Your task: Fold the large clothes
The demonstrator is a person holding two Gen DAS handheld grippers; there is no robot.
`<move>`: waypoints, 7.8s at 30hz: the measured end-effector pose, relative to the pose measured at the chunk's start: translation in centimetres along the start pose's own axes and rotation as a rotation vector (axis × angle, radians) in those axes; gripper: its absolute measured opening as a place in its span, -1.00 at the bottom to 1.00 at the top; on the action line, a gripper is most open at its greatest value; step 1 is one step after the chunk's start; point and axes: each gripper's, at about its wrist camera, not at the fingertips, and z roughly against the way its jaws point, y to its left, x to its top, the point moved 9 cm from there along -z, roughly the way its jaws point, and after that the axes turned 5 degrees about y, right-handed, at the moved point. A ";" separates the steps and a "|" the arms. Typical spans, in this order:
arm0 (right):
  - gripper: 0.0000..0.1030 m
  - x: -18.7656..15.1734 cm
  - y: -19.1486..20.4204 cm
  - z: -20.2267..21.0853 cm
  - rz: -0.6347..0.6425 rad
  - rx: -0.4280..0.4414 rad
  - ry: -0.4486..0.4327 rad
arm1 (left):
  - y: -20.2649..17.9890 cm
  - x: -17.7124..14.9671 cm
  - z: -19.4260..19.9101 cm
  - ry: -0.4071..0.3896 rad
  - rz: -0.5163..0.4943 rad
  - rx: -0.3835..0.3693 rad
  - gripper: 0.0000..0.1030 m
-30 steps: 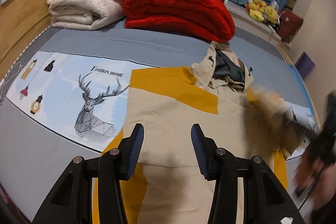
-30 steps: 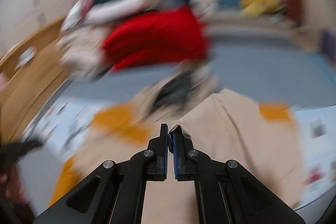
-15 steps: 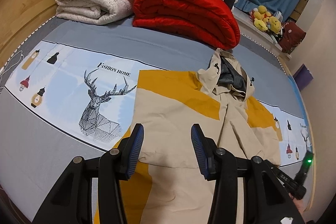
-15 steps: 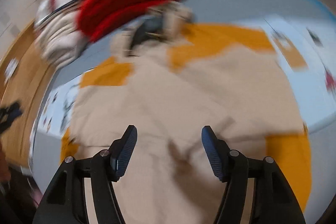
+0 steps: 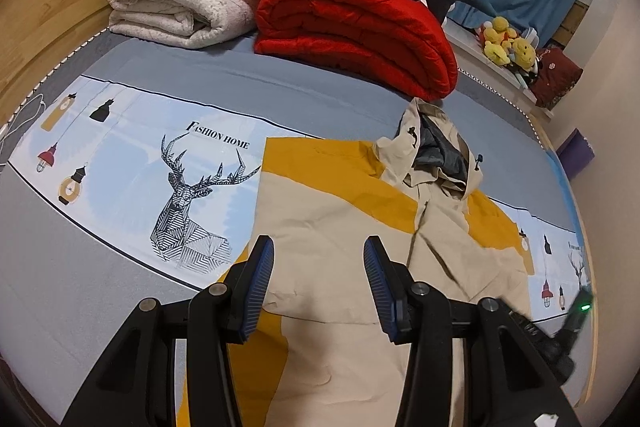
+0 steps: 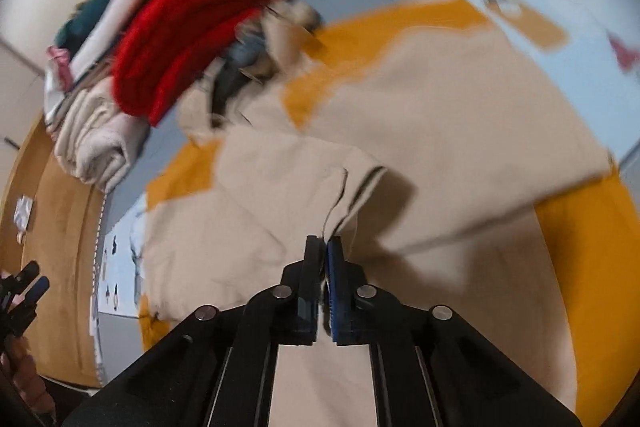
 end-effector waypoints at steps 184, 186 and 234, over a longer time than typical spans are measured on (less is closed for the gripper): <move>-0.56 8.7 -12.4 8.6 0.113 -0.422 0.062 | -23.1 22.2 -41.7 0.299 -0.251 0.151 -0.93; -0.56 8.6 -12.3 8.6 0.110 -0.418 0.065 | -22.7 21.9 -41.1 0.299 -0.268 0.165 -1.00; -0.36 -1.3 -1.7 -4.0 -0.043 0.062 0.372 | -5.7 -9.5 -18.4 0.468 0.286 -0.342 -0.34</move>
